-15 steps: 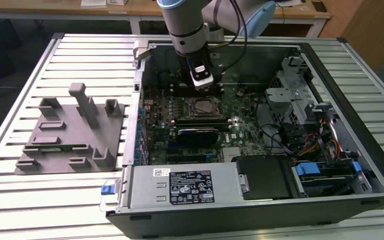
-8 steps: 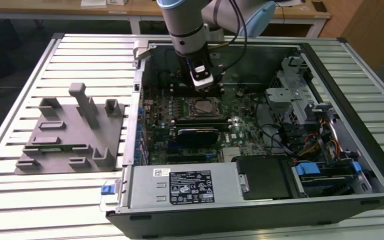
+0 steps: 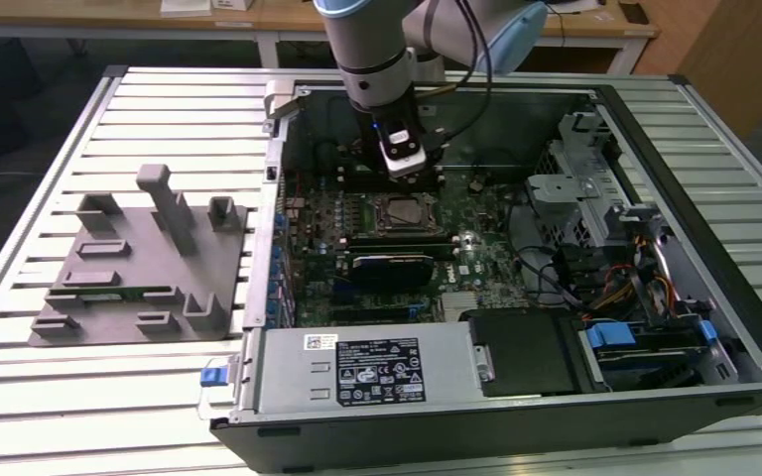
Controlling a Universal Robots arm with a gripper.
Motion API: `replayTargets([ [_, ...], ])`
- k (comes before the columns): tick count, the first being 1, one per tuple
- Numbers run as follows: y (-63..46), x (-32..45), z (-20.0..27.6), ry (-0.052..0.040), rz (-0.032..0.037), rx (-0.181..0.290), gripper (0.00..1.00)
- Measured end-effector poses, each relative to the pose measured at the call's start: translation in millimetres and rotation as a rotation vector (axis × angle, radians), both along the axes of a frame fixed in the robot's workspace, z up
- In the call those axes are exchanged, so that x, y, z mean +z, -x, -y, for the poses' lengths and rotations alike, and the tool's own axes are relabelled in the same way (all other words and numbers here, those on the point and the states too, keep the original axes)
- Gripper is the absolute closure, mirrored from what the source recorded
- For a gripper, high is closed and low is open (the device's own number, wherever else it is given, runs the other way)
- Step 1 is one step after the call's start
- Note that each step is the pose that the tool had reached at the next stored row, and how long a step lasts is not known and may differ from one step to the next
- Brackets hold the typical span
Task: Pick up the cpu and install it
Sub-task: 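Install the first cpu locking lever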
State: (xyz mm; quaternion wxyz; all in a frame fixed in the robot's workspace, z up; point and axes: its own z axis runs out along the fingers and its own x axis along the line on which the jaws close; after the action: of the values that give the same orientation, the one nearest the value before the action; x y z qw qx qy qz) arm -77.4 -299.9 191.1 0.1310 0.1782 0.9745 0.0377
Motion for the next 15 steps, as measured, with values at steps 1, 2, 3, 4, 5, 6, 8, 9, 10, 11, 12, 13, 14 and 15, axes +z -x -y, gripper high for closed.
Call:
replayTargets([
  [1,-0.8,0.0,0.0,0.0001,0.0000,0.000,0.89],
  [2,-1.7,0.0,0.1,0.0003,-0.0001,0.000,0.89],
  [3,-2.6,0.1,0.1,0.0002,-0.0001,0.000,0.89],
  [4,-3.6,0.0,0.0,0.0000,0.0000,0.000,0.89],
  [5,-4.5,0.0,0.0,0.0000,0.0001,0.000,0.89],
  [6,-5.3,0.0,0.0,0.0001,0.0001,0.000,0.89],
  [8,-6.5,0.1,0.1,0.0002,-0.0001,0.000,0.89],
  [9,-6.9,0.0,0.1,0.0000,0.0000,0.000,0.89],
  [10,-7.0,0.0,0.0,-0.0001,0.0001,0.000,0.89],
  [11,-7.0,0.0,0.0,0.0000,0.0001,0.000,0.89],
  [12,-7.1,0.0,0.0,0.0000,0.0001,0.000,0.89],
  [13,-7.1,0.0,0.0,0.0000,0.0000,0.000,0.89],
  [14,-7.1,0.0,0.0,0.0001,0.0000,0.000,0.89],
  [15,-7.1,0.3,0.0,0.0002,-0.0001,0.000,0.89],
])
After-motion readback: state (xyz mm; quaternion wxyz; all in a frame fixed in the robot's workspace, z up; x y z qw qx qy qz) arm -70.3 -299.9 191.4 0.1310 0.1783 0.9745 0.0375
